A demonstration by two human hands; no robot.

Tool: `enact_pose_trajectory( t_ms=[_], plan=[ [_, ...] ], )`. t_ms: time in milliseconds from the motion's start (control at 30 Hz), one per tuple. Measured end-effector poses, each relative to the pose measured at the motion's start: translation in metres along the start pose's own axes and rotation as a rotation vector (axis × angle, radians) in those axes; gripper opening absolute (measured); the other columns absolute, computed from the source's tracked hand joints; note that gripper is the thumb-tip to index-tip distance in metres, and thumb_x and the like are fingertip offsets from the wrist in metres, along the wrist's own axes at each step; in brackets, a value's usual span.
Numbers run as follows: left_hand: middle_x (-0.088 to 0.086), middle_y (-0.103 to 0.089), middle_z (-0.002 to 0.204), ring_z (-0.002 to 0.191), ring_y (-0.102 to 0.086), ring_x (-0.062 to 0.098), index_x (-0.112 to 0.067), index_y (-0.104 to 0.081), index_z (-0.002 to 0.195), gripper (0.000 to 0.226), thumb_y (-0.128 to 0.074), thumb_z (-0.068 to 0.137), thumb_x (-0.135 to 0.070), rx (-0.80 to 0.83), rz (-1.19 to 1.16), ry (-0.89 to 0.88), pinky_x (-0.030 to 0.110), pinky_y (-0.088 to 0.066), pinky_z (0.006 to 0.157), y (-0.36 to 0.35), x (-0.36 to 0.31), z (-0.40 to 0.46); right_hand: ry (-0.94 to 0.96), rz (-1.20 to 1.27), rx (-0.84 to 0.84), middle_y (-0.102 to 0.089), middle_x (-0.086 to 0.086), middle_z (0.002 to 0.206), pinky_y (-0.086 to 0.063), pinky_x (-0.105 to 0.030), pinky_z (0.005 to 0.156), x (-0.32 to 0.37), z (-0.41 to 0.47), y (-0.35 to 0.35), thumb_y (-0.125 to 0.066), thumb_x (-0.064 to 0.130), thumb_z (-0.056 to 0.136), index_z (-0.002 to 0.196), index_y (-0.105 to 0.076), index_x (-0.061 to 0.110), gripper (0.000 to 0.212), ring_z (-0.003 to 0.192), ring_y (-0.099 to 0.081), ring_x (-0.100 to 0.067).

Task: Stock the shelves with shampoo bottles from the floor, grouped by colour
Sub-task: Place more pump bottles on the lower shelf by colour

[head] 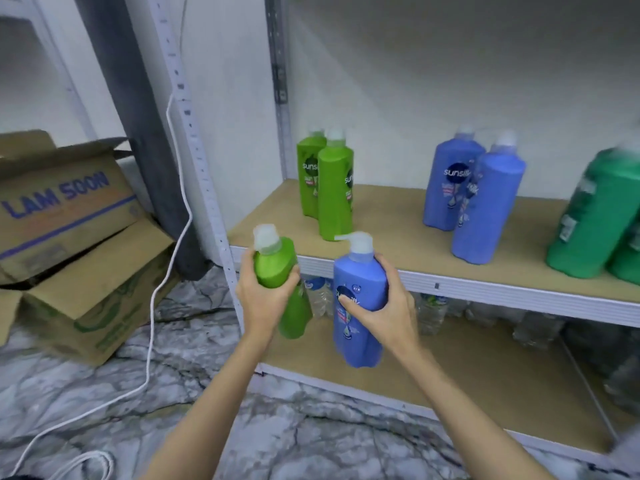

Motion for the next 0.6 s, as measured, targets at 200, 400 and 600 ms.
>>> enact_pose_trajectory(
  t_ms=[200,400,600],
  plan=[
    [-0.009,-0.048,0.109,0.098,-0.047,0.004,-0.010,-0.044,0.125,0.065,-0.078,0.070,-0.016,-0.026,-0.148,-0.102,-0.005,-0.029,0.079,0.009,-0.053,0.048,0.062,0.013,-0.223,-0.059,0.023,0.111,-0.049,-0.029,0.083,0.060,0.041,0.046,-0.080,0.034,0.067,0.129,-0.037,0.038,0.076,0.097,-0.059,-0.007],
    [-0.009,-0.048,0.106,0.087,-0.044,-0.010,-0.007,-0.044,0.123,0.064,-0.078,0.070,-0.014,0.038,-0.181,-0.195,-0.009,-0.028,0.074,-0.004,-0.080,0.084,0.027,-0.172,-0.442,-0.054,0.001,0.128,-0.046,-0.043,0.090,0.077,0.106,0.077,-0.077,0.038,0.069,0.137,-0.032,0.032,0.081,0.115,-0.052,-0.024],
    [-0.007,-0.052,0.104,0.089,-0.050,0.005,-0.013,-0.046,0.122,0.064,-0.080,0.068,-0.017,0.053,-0.194,-0.207,0.005,-0.035,0.078,-0.015,-0.086,0.105,-0.059,-0.358,-0.480,-0.050,-0.009,0.121,-0.043,-0.041,0.079,0.057,0.153,0.070,-0.073,0.039,0.074,0.141,-0.028,0.026,0.081,0.110,-0.049,-0.031]
  ],
)
Point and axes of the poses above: each hand's wrist, its own z-axis towards the middle knuckle, its own y-axis out of the back of the hand, x = y × z, the point moved 3 cm from there along z, towards the middle knuckle
